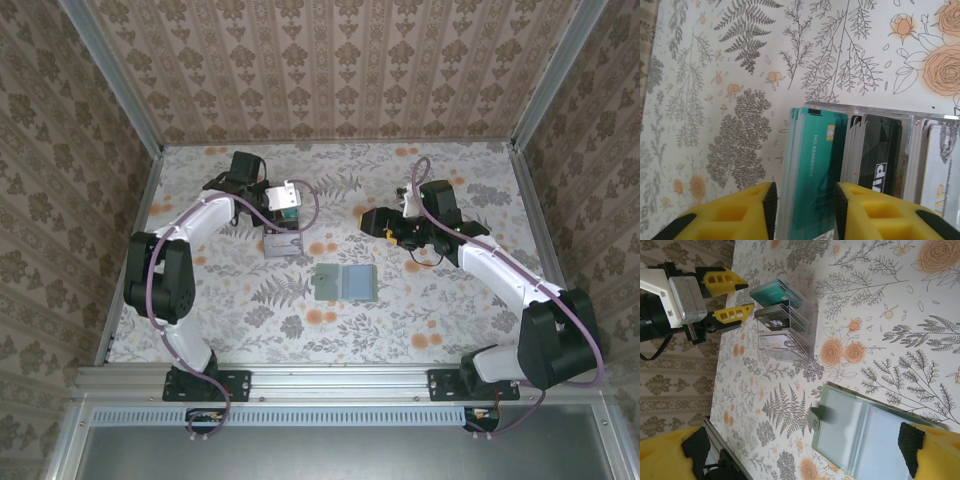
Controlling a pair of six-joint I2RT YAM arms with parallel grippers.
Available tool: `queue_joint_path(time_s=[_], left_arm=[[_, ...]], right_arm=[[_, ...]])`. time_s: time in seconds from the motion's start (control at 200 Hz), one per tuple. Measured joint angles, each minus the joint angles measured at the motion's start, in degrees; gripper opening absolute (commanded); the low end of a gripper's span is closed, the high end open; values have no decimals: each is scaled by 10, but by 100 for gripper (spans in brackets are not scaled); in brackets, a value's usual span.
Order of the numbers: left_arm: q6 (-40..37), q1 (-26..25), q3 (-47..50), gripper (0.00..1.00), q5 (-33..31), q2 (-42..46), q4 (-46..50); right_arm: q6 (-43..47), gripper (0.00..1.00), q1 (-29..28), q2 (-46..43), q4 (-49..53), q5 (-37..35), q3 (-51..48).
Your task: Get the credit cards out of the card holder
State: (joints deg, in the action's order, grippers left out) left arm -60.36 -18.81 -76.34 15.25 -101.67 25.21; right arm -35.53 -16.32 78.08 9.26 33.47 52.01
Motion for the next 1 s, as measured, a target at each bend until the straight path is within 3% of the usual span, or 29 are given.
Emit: queue_joint_path(time_s=[0.11,0.19,0.215,0.225,0.24,0.61,1.0], left_arm=[[17,5,-2,50,0,5,-8],[43,9,-2,65,2,16,-16],[48,9,-1,83,2,22,-19],[57,10,0,94,2,25,-22],[59,10,2,99,2,30,-26],[298,20,136,100,-23,257,-139],[584,22,373,100,-217,531,-182]], right_arm=[[0,100,0,0,0,2,0],[0,100,0,0,0,2,0],[0,100,0,0,0,2,0],[0,100,0,0,0,2,0],[0,100,0,0,0,2,0],[36,100,10,-25,50,-80,6],[83,100,19,-61,97,-298,18]])
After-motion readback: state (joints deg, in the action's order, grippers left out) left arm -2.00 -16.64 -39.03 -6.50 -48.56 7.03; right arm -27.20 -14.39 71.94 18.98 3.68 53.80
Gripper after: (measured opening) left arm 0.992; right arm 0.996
